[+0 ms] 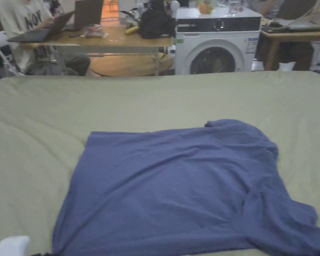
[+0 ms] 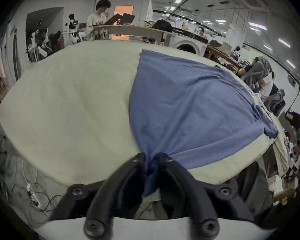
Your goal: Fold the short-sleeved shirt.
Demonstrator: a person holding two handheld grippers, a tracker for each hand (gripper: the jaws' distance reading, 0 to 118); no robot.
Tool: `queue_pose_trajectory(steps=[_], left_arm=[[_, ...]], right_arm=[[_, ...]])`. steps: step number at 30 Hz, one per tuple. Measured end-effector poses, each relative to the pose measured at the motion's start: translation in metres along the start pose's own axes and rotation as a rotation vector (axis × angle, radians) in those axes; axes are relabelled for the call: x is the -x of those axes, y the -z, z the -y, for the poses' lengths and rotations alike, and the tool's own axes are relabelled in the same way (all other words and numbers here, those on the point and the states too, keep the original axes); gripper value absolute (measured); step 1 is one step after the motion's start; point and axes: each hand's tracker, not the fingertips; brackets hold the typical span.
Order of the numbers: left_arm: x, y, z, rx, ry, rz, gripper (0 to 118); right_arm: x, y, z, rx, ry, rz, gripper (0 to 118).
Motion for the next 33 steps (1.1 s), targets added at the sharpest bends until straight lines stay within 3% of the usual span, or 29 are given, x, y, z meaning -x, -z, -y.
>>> queue_pose_trajectory(steps=[1,2,3,5,7,12,15,16,18,19,23,25,27,29,33], left_arm=[[0.000,0.002,-0.001,0.009,0.021,-0.018,2],[0.001,0.002,-0.006,0.032,0.038,-0.023,2],[0.003,0.000,-0.007,0.020,0.008,-0.008,2],[-0.005,-0.006,-0.006,0.026,-0.006,0.001,2],[-0.009,-0.007,-0.006,0.020,-0.008,0.005,2],[-0.021,-0.013,-0.004,0.021,-0.007,-0.009,2],[-0.023,-0.016,-0.005,0.018,0.008,-0.021,2],[-0.025,-0.017,-0.005,0.019,0.007,-0.019,2],[-0.022,-0.019,-0.004,0.015,0.003,-0.019,2],[-0.023,-0.020,-0.003,0.008,0.001,-0.017,2],[-0.023,-0.037,-0.011,-0.105,0.075,0.002,2],[-0.017,-0.047,-0.048,-0.209,0.022,-0.007,1],[-0.015,-0.044,-0.084,-0.265,-0.033,0.054,1],[-0.010,-0.026,-0.122,-0.281,0.009,0.012,1],[-0.002,0.019,-0.192,-0.266,0.009,0.012,1]], right_arm=[[-0.009,0.003,0.004,0.032,-0.010,0.010,9],[-0.017,0.007,0.009,0.080,-0.009,0.009,30],[-0.024,0.010,0.014,0.107,-0.002,0.017,58],[-0.040,0.018,0.026,0.140,0.037,0.017,61],[-0.046,0.025,0.034,0.178,0.058,-0.030,59],[-0.033,0.049,0.043,0.226,0.017,-0.081,59],[-0.036,0.072,0.051,0.292,0.057,-0.123,56],[-0.035,0.075,0.053,0.303,0.074,-0.131,44],[-0.033,0.068,0.055,0.265,0.078,-0.130,9],[-0.033,0.065,0.052,0.262,0.073,-0.123,6],[-0.033,0.058,0.017,0.177,0.066,-0.130,4],[-0.031,0.071,-0.012,0.138,0.042,-0.138,4],[-0.027,0.100,-0.043,0.126,0.010,-0.145,4],[-0.015,0.134,-0.074,0.104,-0.038,-0.121,4],[0.007,0.206,-0.120,0.131,-0.056,-0.095,4]])
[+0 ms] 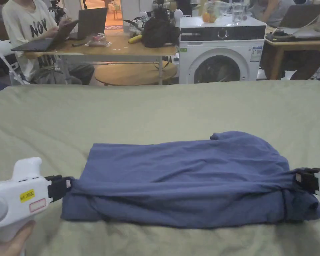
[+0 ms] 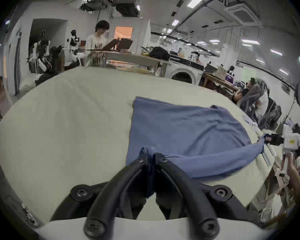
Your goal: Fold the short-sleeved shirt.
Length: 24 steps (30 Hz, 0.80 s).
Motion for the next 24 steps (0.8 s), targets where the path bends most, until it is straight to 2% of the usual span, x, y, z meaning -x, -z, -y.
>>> queue_pose_trajectory(steps=[4,7,9,10,11,12,13,17,22,23,24], left_arm=[[0.002,0.052,-0.027,0.045,0.000,-0.043,1],[0.003,0.075,-0.034,0.058,-0.059,-0.052,1],[0.004,0.082,-0.039,0.013,-0.020,-0.081,1],[0.000,0.082,-0.039,0.001,-0.008,-0.099,3],[-0.003,0.078,-0.039,-0.014,0.000,-0.104,17],[-0.006,0.073,-0.038,-0.049,0.008,-0.050,52],[-0.010,0.068,-0.038,-0.062,0.009,0.009,72],[-0.035,0.045,-0.032,-0.133,0.087,0.021,74],[-0.062,0.014,-0.014,-0.162,0.072,0.145,72],[-0.067,0.008,-0.009,-0.166,0.095,0.147,66],[-0.073,0.001,-0.003,-0.170,0.108,0.130,45]], right_arm=[[0.005,0.048,-0.020,0.036,0.058,0.049,4],[0.009,0.068,-0.018,0.065,0.034,0.102,4],[0.011,0.071,-0.011,0.049,0.030,0.119,5],[0.011,0.068,-0.008,0.041,0.032,0.119,11],[0.013,0.063,-0.007,0.009,0.033,0.118,22],[0.015,0.056,-0.005,-0.010,0.023,0.107,44],[0.018,0.049,-0.002,-0.037,0.007,0.087,49],[0.030,0.028,0.001,-0.114,-0.048,0.030,49],[0.049,-0.003,0.010,-0.159,-0.027,-0.027,49],[0.054,-0.009,0.012,-0.166,-0.020,-0.039,47],[0.056,-0.013,0.016,-0.168,-0.011,-0.046,39]])
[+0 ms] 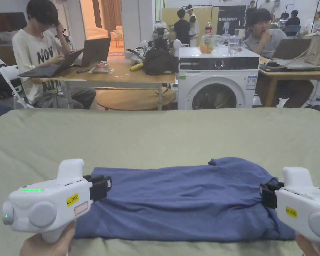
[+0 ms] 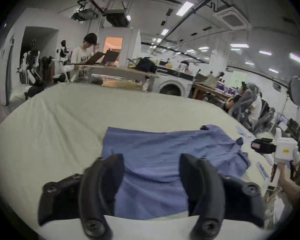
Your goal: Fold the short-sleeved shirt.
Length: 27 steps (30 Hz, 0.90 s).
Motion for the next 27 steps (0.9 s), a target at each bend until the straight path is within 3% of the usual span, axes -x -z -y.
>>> queue_pose_trajectory(steps=[1,3,7,11,13,16,17,18,19,26,27], left_arm=[[-0.006,-0.007,0.004,-0.011,0.024,-0.016,25],[-0.009,-0.022,0.013,-0.020,0.024,0.018,0],[0.000,-0.053,0.027,-0.032,-0.057,0.068,0],[0.029,-0.069,0.029,0.046,-0.066,-0.057,0],[0.044,-0.063,0.031,0.094,-0.134,-0.139,0],[0.065,-0.039,0.039,0.163,-0.171,-0.111,0],[0.068,-0.029,0.040,0.158,-0.163,-0.117,10],[0.071,-0.018,0.040,0.167,-0.164,-0.115,37],[0.075,-0.005,0.040,0.185,-0.174,-0.114,53],[0.090,0.066,0.061,0.407,-0.181,-0.255,56],[0.085,0.062,0.057,0.368,-0.131,-0.239,47]], right_arm=[[0.001,-0.005,0.004,0.001,-0.001,-0.001,25],[0.004,-0.013,0.012,-0.001,0.011,-0.020,4],[0.000,-0.030,0.026,0.057,0.033,-0.056,0],[-0.011,-0.051,0.033,0.056,0.063,-0.070,0],[-0.015,-0.057,0.034,0.060,0.103,-0.115,0],[-0.015,-0.069,0.031,0.049,0.096,-0.121,0],[-0.016,-0.073,0.029,0.044,0.096,-0.129,0],[-0.016,-0.076,0.028,0.042,0.096,-0.132,0],[-0.015,-0.081,0.027,0.039,0.096,-0.132,0],[-0.032,-0.100,0.033,0.050,0.091,-0.077,0],[-0.036,-0.099,0.035,0.053,0.090,-0.064,0]])
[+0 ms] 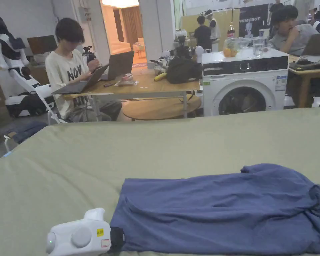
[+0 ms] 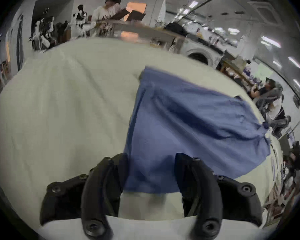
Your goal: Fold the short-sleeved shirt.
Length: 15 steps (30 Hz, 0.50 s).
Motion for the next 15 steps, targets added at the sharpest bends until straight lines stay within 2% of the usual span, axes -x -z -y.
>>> queue_pose_trajectory(steps=[2,4,5,7,8,9,10,12,15], left_arm=[[-0.006,-0.001,-0.003,0.030,0.022,0.007,37],[-0.011,0.004,-0.004,0.052,0.022,0.017,6],[-0.009,0.007,-0.004,0.058,0.028,0.005,2],[-0.006,0.010,-0.005,0.067,0.012,0.001,2],[-0.004,0.009,-0.006,0.064,-0.010,0.014,2],[-0.007,0.000,-0.003,0.067,-0.026,0.021,2],[-0.007,-0.002,-0.003,0.063,-0.029,0.023,2],[-0.008,-0.003,-0.001,0.061,-0.033,0.028,2],[-0.006,-0.003,0.004,0.055,-0.033,0.025,1]], right_arm=[[-0.007,0.007,0.000,0.018,0.015,0.038,0],[-0.013,0.019,-0.002,0.026,0.043,0.038,0],[-0.013,0.029,-0.004,0.027,0.052,0.056,0],[-0.012,0.053,-0.008,0.043,0.064,0.126,0],[-0.022,0.073,-0.009,0.084,0.082,0.130,8],[-0.026,0.089,-0.009,0.114,0.105,0.115,38],[-0.029,0.105,-0.009,0.136,0.129,0.098,44],[-0.033,0.136,-0.008,0.211,0.145,0.149,52],[-0.038,0.169,0.006,0.331,0.150,0.133,52]])
